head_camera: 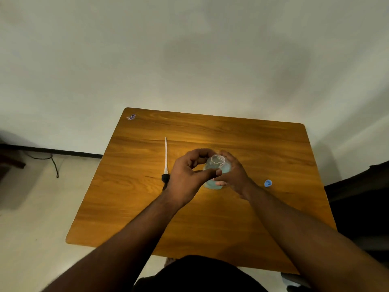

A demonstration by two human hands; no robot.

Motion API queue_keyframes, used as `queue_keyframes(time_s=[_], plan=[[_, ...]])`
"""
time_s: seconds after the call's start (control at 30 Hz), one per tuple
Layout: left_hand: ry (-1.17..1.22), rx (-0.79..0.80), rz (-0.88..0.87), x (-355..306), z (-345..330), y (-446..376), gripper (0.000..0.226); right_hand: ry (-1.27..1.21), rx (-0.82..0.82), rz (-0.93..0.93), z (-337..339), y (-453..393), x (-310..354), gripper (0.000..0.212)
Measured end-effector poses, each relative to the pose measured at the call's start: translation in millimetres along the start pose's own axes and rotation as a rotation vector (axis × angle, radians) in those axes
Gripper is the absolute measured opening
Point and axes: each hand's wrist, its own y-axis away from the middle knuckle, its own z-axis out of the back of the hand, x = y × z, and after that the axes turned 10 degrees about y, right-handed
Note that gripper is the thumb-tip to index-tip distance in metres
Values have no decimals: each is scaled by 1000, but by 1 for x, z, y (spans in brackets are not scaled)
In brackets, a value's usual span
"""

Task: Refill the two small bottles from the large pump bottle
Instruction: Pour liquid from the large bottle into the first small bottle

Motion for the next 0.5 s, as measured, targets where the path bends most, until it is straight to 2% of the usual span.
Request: queue_keyframes(time_s=[0.13,0.2,0.3,0.33,0.4,0.5], plan=[[-25,-3,-15,7,-11,-2,35,0,52,29,3,-1,3,80],[-33,-2,-20,7,-17,-4,35,69,79,23,6,-3,3,89],[-43,-3,-24,9,-25,-5,35,373,120,23,23,-5,-1,119],[-40,-4,-21,9,-28,-5,36,516,103,35,35,-4,-6,121],[-42,-2,-14,11,-33,-5,36,756,48,44,66,3,-20,103],[-55,5,5,17,-45,-3,36,899,33,-34,111,20,-46,57]])
